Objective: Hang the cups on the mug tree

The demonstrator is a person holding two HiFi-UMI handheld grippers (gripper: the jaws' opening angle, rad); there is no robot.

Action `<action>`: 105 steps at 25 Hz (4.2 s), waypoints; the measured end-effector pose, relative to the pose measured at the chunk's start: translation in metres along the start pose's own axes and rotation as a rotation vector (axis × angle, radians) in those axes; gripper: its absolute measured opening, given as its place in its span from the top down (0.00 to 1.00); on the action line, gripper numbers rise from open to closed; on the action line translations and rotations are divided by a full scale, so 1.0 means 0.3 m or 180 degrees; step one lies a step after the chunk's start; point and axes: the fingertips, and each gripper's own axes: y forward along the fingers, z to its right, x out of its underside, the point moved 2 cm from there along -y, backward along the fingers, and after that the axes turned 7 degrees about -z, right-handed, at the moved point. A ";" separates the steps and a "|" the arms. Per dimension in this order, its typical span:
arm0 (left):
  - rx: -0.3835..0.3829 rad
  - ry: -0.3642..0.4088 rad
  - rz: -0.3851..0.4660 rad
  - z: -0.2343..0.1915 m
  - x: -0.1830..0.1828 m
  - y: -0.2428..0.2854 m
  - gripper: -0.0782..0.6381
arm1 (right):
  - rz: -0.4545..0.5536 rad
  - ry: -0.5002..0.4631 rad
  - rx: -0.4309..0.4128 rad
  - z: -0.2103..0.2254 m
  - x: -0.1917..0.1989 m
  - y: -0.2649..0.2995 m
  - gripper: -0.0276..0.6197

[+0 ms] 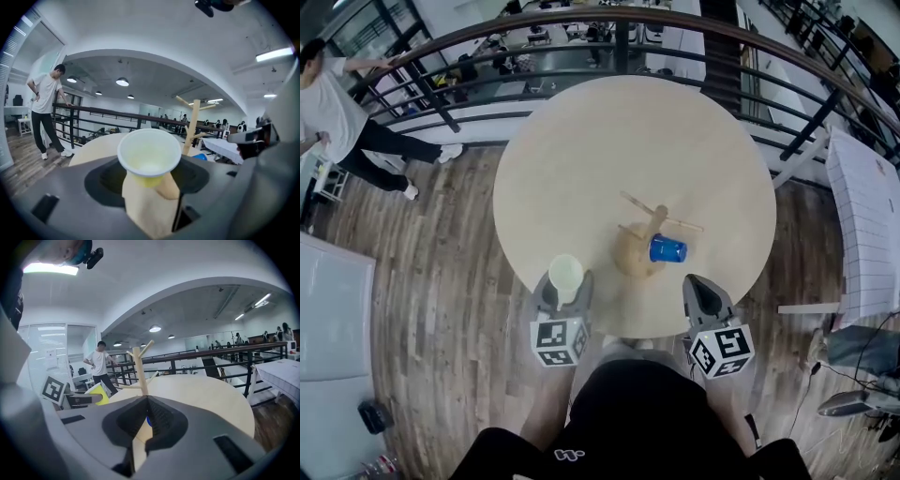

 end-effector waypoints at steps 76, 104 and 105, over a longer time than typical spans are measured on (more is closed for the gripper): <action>0.0466 0.1700 -0.0148 0.387 -0.071 -0.044 0.87 | 0.0139 0.0033 -0.0121 -0.015 -0.030 -0.034 0.94; 0.0440 0.0363 0.0253 0.338 -0.187 -0.087 0.87 | 0.0304 -0.0140 -0.0111 -0.034 -0.089 -0.041 0.94; 0.0442 0.0365 0.0249 0.338 -0.185 -0.087 0.87 | 0.0298 -0.0141 -0.0116 -0.036 -0.086 -0.041 0.94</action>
